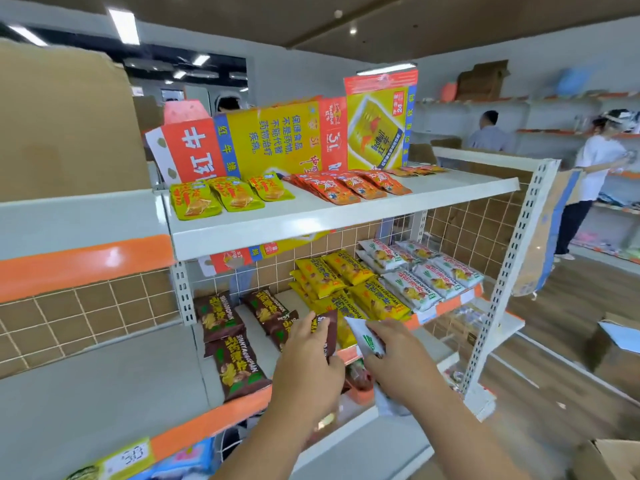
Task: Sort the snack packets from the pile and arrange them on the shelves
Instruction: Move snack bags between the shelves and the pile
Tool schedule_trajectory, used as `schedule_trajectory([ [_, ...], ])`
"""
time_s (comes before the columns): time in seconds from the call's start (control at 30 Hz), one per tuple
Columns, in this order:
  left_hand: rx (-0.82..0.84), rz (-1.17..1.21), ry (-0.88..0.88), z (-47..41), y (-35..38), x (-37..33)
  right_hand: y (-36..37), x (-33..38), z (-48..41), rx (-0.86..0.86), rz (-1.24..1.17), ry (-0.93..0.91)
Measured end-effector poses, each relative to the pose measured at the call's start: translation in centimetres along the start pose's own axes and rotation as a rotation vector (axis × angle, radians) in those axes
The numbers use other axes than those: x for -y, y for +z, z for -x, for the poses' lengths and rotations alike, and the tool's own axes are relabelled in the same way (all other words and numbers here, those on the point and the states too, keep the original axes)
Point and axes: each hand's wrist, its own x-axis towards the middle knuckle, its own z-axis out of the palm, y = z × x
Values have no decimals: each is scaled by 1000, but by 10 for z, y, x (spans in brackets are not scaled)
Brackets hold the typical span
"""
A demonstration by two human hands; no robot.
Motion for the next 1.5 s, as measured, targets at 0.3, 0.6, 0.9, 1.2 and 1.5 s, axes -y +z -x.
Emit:
schedule_trajectory([
  [0.3,-36,-57,-122,-103,16,79,47,20,-128,57,91,-35],
  [0.6,-33,-171,-162,-149,21,111,70,28,-188,125,142,-93],
  [0.9,-33,-299,-290,-207,52,125,84,4,-227,208,67,-217],
  [1.2,-145,-388,-460,-260,77,150,83,-40,-258,213,-3,-363],
  [1.5,-5,-511,-530,-269,90,168,82,-61,-274,204,-112,-399],
])
